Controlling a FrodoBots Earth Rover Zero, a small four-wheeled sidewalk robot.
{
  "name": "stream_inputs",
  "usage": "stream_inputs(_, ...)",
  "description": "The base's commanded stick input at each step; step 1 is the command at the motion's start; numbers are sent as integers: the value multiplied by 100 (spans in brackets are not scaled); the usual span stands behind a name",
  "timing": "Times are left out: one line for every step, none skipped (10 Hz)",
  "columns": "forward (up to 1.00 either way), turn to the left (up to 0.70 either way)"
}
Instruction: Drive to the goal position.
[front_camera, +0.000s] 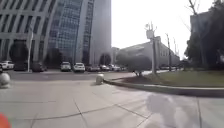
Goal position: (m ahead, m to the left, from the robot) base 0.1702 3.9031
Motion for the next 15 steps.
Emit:
stream_inputs(70, 0)
stream_inputs(70, 0)
stream_inputs(70, 0)
stream_inputs(70, 0)
stream_inputs(70, 0)
stream_inputs(70, 0)
stream_inputs(70, 0)
stream_inputs(70, 0)
stream_inputs(70, 0)
stream_inputs(70, 0)
stream_inputs(70, 0)
stream_inputs(70, 0)
stream_inputs(70, 0)
stream_inputs(70, 0)
stream_inputs(70, 0)
